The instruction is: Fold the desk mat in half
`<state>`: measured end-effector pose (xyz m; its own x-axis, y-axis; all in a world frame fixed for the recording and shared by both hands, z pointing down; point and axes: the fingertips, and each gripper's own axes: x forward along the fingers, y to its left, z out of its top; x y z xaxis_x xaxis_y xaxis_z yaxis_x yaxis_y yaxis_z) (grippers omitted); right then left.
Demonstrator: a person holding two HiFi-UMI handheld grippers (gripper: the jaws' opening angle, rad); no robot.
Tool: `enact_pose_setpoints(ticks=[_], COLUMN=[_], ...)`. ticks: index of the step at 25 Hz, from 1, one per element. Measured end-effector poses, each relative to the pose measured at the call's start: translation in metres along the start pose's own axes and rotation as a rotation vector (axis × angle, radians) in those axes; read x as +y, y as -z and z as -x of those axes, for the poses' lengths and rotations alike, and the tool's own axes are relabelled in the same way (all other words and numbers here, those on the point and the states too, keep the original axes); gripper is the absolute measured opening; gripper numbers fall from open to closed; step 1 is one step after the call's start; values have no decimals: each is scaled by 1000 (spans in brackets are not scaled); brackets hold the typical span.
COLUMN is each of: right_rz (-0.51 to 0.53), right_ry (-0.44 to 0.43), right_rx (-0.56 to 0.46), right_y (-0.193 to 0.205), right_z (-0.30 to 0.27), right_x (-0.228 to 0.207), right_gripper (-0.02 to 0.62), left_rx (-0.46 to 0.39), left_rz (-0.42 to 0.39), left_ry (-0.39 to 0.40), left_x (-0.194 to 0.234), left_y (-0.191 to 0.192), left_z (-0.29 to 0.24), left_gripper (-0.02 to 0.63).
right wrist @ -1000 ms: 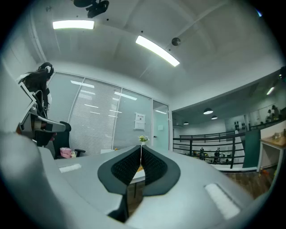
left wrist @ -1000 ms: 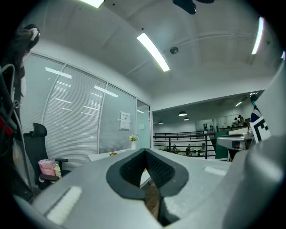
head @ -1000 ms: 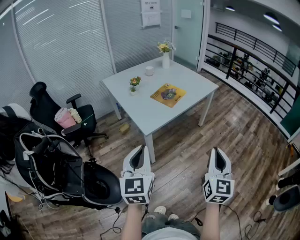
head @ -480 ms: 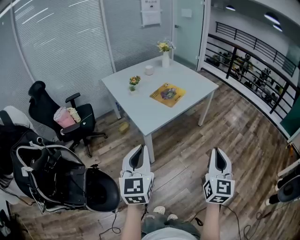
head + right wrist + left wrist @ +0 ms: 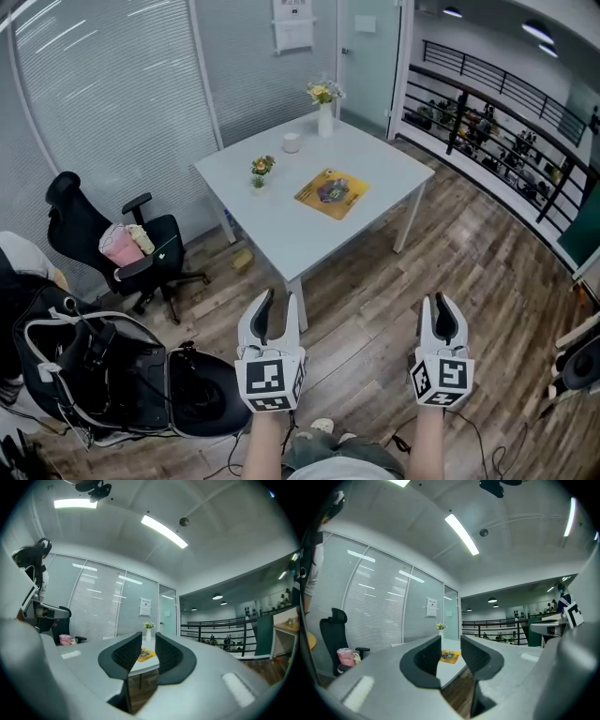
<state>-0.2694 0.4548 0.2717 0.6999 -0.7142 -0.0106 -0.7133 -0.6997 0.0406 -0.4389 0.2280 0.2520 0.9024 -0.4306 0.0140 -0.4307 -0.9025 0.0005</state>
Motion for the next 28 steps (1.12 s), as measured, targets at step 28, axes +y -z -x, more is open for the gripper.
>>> enact_pose_setpoints(ticks=[28], right_rz=[0], right_ry=[-84], right_rx=[41], right_y=[39], right_z=[-181], right_x=[-56], right_gripper=[307], left_rx=[62], left_rz=[-15], left_ry=[-55], left_x=[-3], left_y=[37], left_z=[-176], left_gripper=[308])
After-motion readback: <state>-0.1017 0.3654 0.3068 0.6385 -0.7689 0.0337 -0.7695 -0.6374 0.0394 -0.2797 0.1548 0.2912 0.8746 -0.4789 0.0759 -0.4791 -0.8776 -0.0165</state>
